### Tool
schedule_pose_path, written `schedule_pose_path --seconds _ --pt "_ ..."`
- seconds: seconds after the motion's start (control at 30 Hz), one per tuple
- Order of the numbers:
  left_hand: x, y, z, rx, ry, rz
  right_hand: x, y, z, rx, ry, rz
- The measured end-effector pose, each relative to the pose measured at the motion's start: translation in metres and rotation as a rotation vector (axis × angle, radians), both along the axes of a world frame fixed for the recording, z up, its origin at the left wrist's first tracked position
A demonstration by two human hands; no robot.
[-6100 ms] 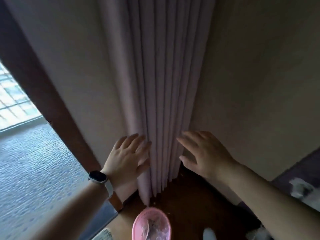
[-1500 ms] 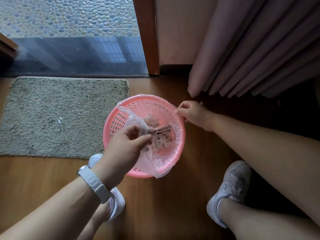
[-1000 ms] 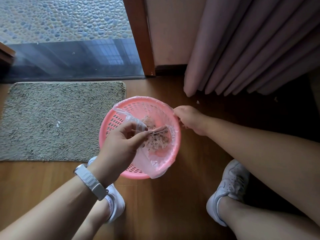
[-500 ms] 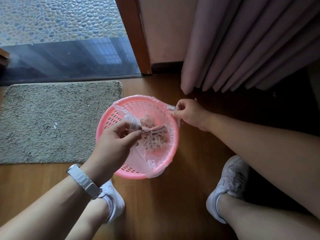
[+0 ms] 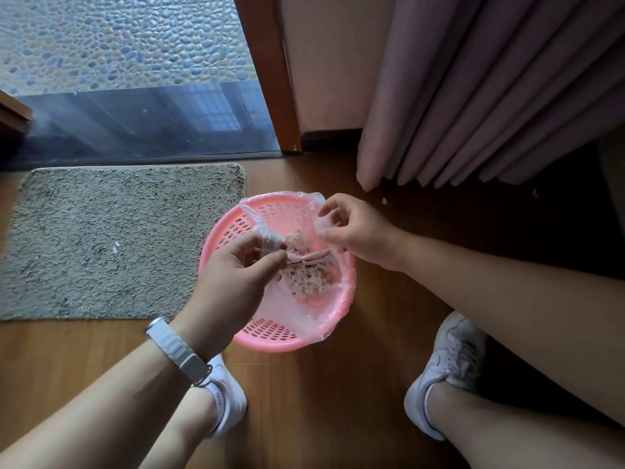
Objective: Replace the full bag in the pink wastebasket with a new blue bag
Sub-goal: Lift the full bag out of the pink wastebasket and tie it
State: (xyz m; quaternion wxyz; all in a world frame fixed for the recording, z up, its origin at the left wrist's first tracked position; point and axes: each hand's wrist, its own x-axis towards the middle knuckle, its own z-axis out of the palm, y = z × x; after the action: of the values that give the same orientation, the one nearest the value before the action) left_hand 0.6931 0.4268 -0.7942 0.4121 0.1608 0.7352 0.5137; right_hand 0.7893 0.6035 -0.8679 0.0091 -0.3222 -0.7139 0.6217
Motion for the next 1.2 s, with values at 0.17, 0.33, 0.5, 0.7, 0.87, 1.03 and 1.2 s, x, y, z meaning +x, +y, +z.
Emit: schedule_pose_path --seconds 0.17,0.33,0.5,0.7,0.87,1.03,1.2 --pt "-0.006 -0.007 -0.004 -0.033 0.020 -0.006 -0.001 0.007 -0.009 -0.387 -0.177 -0.329" --pt "-0.008 -0.009 -0.005 -0.056 0.031 0.007 -0.009 0.011 -0.007 -0.267 -0.199 -0.252" --pt "-0.012 -0.009 0.000 -0.044 0.091 0.043 -0.016 0.006 0.016 -0.270 -0.220 -0.073" --pt "-0.013 -0.033 0.015 -0.068 0.267 0.079 -0.014 -0.012 0.054 0.176 -0.088 -0.004" --pt "-0.019 -0.048 0.035 -0.069 0.370 0.192 -0.007 -0.036 0.099 0.362 0.010 0.069" --pt "-0.025 -0.054 0.063 -0.076 0.573 0.237 0.006 -0.067 0.135 0.348 0.137 0.026" --pt "-0.023 -0.069 0.090 0.020 0.714 0.144 0.008 -0.089 0.171 0.332 0.251 -0.034"
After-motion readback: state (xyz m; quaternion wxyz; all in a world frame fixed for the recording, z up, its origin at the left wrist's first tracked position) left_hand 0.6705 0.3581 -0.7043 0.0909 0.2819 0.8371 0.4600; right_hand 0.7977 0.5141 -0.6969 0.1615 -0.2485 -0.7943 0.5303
